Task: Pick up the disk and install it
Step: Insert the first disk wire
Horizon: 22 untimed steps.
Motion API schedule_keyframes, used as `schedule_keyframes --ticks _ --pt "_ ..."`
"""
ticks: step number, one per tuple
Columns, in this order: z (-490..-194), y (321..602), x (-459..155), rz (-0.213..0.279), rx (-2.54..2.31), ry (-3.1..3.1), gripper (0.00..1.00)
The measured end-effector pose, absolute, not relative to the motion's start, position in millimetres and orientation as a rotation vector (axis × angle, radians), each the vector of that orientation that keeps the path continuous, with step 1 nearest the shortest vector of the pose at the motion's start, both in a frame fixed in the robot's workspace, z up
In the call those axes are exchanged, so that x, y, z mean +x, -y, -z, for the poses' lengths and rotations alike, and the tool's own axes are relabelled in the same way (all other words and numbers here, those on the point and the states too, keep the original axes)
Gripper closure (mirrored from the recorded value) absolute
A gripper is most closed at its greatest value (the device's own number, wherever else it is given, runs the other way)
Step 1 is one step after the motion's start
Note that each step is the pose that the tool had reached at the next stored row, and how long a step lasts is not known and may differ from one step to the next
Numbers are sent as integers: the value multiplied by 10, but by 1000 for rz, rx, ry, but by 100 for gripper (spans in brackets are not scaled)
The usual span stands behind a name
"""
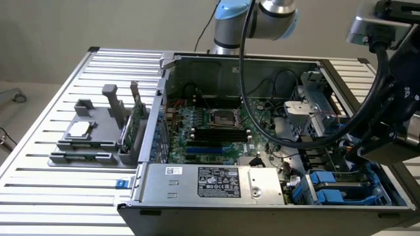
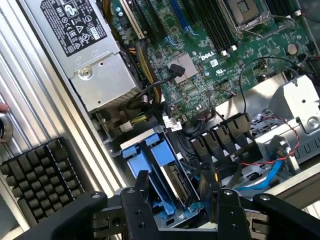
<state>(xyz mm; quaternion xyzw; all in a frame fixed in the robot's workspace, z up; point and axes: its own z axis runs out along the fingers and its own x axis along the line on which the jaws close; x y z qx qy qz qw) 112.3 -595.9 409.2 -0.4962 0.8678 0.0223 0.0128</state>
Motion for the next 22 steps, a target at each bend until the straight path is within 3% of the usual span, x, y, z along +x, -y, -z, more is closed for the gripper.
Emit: schedule_keyframes --ticks 22 --pt "-3943 5959 1123 -60 -975 -2950 46"
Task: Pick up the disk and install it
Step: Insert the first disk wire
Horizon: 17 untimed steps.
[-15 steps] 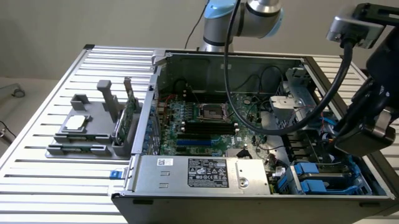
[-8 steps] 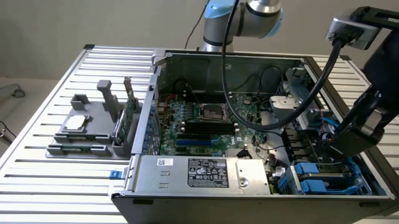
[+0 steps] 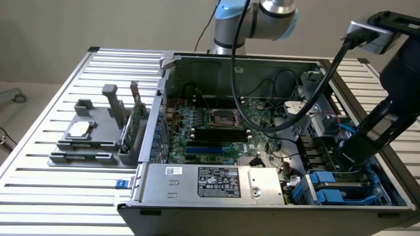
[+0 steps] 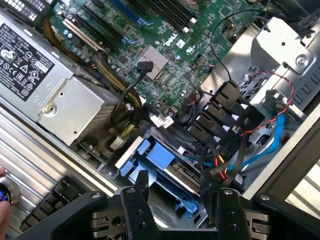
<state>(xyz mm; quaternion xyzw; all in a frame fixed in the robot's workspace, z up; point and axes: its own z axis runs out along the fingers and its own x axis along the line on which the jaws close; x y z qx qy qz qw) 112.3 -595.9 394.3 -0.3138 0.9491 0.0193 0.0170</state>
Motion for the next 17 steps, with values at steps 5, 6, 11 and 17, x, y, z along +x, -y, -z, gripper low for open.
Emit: schedule_keyframes --ticks 5,6,11,17 --pt "-3908 5959 1123 -57 -841 -2989 46" --pt "-3900 5959 1123 -57 -815 -2996 46" --pt "-3861 5959 1123 -54 -676 -3029 46" --pt "-3816 5959 1123 -51 -512 -3059 46"
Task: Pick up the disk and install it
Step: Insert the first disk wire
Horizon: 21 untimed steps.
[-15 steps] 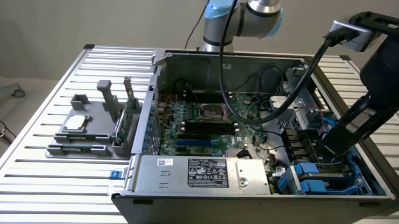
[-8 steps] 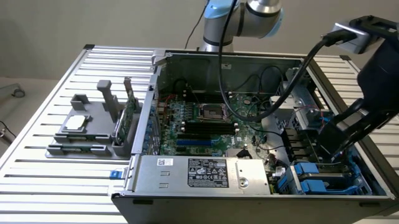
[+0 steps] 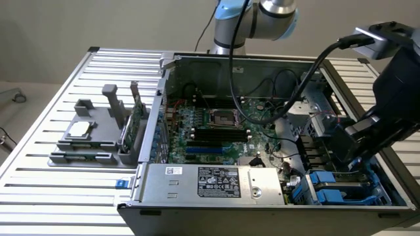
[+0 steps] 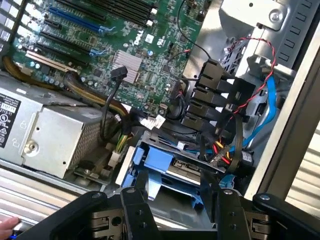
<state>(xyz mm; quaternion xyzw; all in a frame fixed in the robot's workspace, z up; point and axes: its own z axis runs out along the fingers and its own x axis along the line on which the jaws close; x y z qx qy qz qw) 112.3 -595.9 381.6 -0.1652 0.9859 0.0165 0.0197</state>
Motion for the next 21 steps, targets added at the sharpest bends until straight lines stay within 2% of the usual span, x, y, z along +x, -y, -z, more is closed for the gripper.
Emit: schedule_keyframes --ticks 21 --pt "-3717 5955 1167 -50 -95 -3096 46"
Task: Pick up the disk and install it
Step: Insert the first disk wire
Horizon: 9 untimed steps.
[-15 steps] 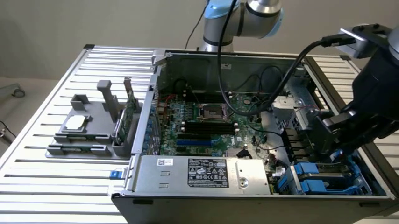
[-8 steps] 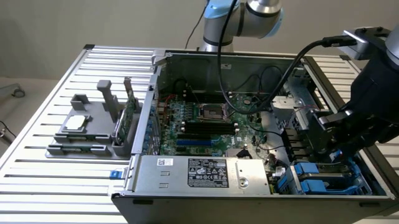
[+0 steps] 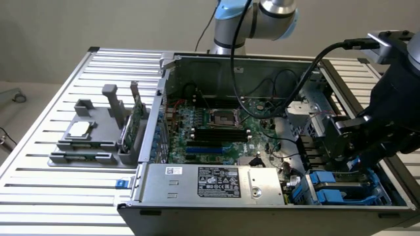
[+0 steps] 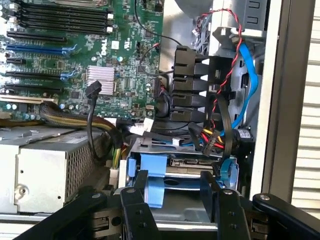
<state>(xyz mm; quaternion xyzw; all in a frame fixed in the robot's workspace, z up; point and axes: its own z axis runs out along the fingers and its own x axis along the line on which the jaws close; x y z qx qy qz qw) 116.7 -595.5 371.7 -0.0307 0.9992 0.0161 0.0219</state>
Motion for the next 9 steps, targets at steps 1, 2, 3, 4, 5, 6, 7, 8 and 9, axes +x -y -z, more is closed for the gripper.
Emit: schedule_keyframes --ticks 1,2,3,4,5,6,7,8,9 --pt "-3715 5953 1180 -51 -90 -3096 46" --pt "-3713 5951 1193 -51 -84 -3096 46" --pt "-3712 5950 1205 -52 -79 -3096 46" --pt "-3710 5948 1217 -52 -73 -3096 46" --pt "-3707 5946 1231 -53 -67 -3096 46" --pt "-3705 5944 1241 -53 -60 -3096 46" --pt "-3702 5942 1250 -53 -52 -3096 46" --pt "-3699 5942 1256 -53 -41 -3096 46" --pt "-3695 5942 1260 -54 -28 -3096 46"
